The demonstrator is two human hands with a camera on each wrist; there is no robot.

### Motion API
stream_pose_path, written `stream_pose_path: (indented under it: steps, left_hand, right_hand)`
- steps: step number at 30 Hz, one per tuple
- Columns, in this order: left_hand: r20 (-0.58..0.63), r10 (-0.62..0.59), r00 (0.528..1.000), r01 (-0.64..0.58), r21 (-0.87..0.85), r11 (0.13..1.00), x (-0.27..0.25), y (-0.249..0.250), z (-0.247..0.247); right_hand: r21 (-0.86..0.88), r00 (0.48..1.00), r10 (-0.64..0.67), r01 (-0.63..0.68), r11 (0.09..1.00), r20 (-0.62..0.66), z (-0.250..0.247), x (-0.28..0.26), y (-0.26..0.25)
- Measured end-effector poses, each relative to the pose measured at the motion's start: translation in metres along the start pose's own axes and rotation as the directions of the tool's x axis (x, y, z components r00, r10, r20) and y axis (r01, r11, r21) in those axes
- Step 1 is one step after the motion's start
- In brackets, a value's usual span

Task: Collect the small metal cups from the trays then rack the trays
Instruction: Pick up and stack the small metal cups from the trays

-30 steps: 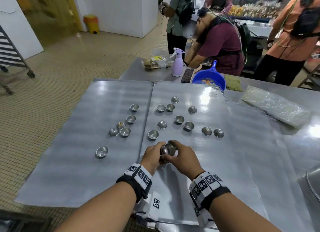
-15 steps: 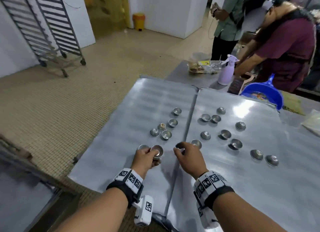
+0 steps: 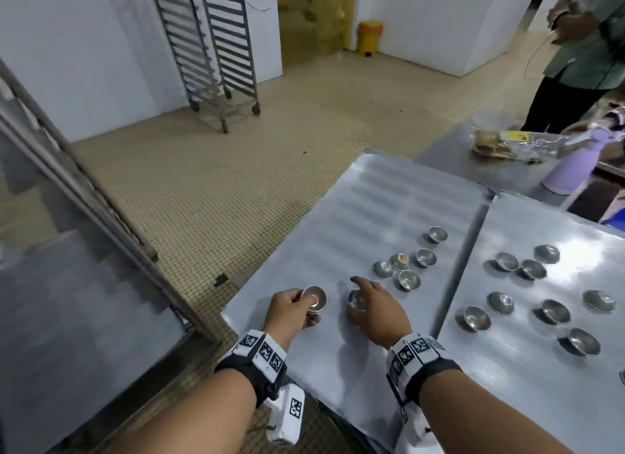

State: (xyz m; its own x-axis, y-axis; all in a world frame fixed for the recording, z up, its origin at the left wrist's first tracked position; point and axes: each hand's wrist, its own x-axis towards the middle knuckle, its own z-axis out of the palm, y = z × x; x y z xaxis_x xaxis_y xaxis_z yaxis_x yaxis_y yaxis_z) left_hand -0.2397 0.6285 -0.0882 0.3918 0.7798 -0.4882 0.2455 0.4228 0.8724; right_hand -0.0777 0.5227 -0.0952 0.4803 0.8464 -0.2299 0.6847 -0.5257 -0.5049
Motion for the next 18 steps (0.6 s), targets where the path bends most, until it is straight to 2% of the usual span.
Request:
stream_pose_path:
  steps: [6, 11, 15, 18]
  left_hand:
    - [0.022, 0.011, 1.0, -0.012, 0.043, 0.999, 0.002, -0.002, 0.004]
    - [0.036, 0.008, 0.999, -0.01, 0.059, 0.998, -0.005, -0.004, 0.023]
    - [0.041, 0.0, 0.999, -0.001, 0.024, 1.0, -0.014, -0.009, 0.042]
    - [0.054, -0.046, 0.998, 0.05, -0.089, 0.995, -0.029, -0.008, 0.058]
  right_hand:
    - [-0.066, 0.998, 0.061, -0.061, 0.996, 0.008, 0.001, 0.0, 0.0]
    - [-0.044, 0.996, 0.079, -0.078, 0.996, 0.033, -0.008, -0.019, 0.01]
    - [0.061, 0.994, 0.092, -0.088, 0.994, -0.061, -0.026, -0.04, 0.017]
    - [0.167, 0.984, 0.087, -0.06, 0.984, -0.157, -0.044, -0.061, 0.014]
